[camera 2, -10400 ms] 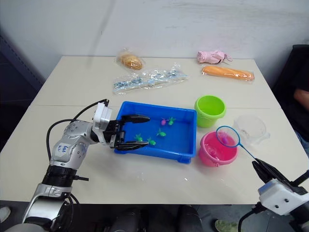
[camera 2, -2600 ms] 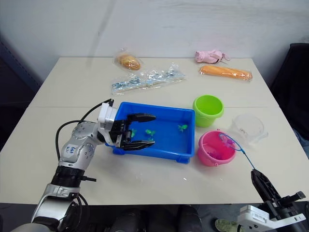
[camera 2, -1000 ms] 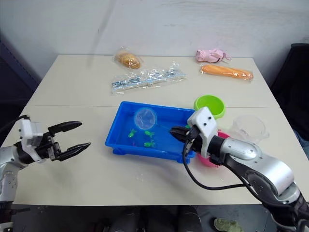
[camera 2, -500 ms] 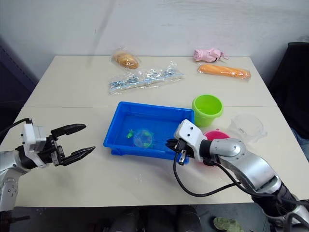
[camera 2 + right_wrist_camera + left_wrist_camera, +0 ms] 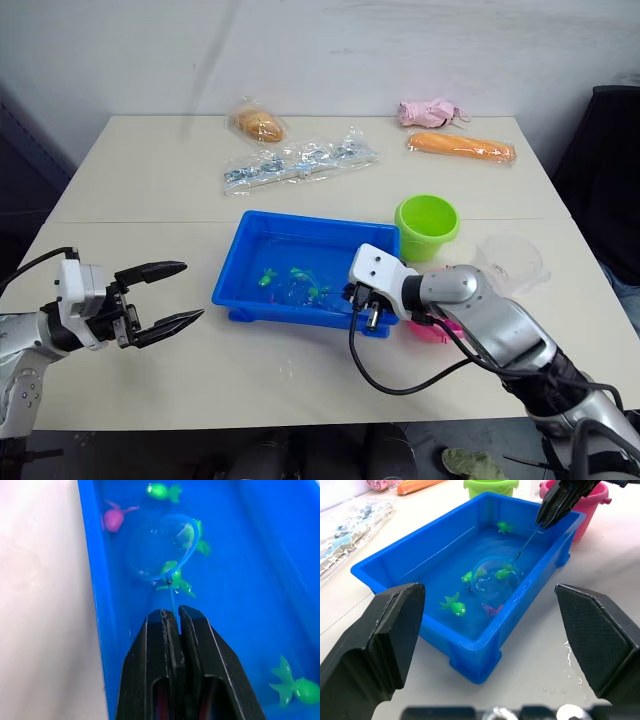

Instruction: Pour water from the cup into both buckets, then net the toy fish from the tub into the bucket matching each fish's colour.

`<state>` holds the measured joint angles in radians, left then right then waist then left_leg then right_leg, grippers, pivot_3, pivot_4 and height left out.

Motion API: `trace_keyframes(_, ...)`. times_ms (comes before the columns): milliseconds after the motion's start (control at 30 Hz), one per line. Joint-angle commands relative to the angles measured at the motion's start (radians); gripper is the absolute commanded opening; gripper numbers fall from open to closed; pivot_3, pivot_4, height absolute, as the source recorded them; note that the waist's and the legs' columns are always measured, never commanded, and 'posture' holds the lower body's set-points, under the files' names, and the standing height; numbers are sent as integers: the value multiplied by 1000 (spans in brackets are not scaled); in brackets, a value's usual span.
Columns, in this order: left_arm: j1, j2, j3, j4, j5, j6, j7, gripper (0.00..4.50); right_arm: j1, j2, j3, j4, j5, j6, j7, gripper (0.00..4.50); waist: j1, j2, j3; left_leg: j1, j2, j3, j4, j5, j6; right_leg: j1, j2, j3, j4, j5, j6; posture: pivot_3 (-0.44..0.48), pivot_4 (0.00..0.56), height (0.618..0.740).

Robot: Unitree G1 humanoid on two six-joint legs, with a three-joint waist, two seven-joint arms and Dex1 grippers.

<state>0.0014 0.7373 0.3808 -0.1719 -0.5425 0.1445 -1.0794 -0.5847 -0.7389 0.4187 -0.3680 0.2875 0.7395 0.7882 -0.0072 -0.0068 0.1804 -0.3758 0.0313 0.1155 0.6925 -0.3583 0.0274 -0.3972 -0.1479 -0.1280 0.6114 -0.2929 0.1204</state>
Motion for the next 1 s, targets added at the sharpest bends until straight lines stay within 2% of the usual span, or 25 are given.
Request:
trace_keyframes(33, -20, 15, -2, 6, 6, -17, -4, 4470, -57, 35, 45, 8, -25, 5, 56, 0, 0, 0, 0, 0, 0, 0, 0, 0, 0, 0, 0, 0, 0, 0, 0, 0, 150, 740)
trace_keyframes(200, -26, 19, -3, 9, 10, -24, -5, 4470, -101, 68, 95, 46, -58, -3, 120, 0, 0, 0, 0, 0, 0, 0, 0, 0, 0, 0, 0, -1, 0, 0, 0, 0, 150, 740)
trace_keyframes(300, -16, 23, 7, 1, 7, -24, -4, 4470, -115, 115, 74, 73, -38, 19, 133, 0, -3, 0, 0, 0, 0, 1, 0, 0, 0, 0, 0, -1, 0, 0, 0, 0, 150, 740)
trace_keyframes(433, -2, 26, 25, -3, 3, -24, 1, 4470, -114, 142, 11, 74, 13, 79, 155, 0, -11, 0, 0, 0, 0, 1, -1, 0, 0, -1, 0, -2, 1, 0, 0, 0, 150, 740)
trace_keyframes(633, 18, 34, 31, -12, 1, -23, 1, 4470, -93, 94, -59, 16, 70, 123, 198, 0, -20, 0, 0, 0, 0, 1, -1, -1, 0, -1, 0, -2, 0, 0, 0, 0, 150, 740)
trace_keyframes(1000, -1, 24, 10, -3, 5, -29, 10, 4470, -35, 110, -243, 18, 192, 224, 148, 0, -21, 0, 0, 0, 0, 1, -2, -1, -1, -1, 0, -2, 0, 0, 0, 0, 150, 740)
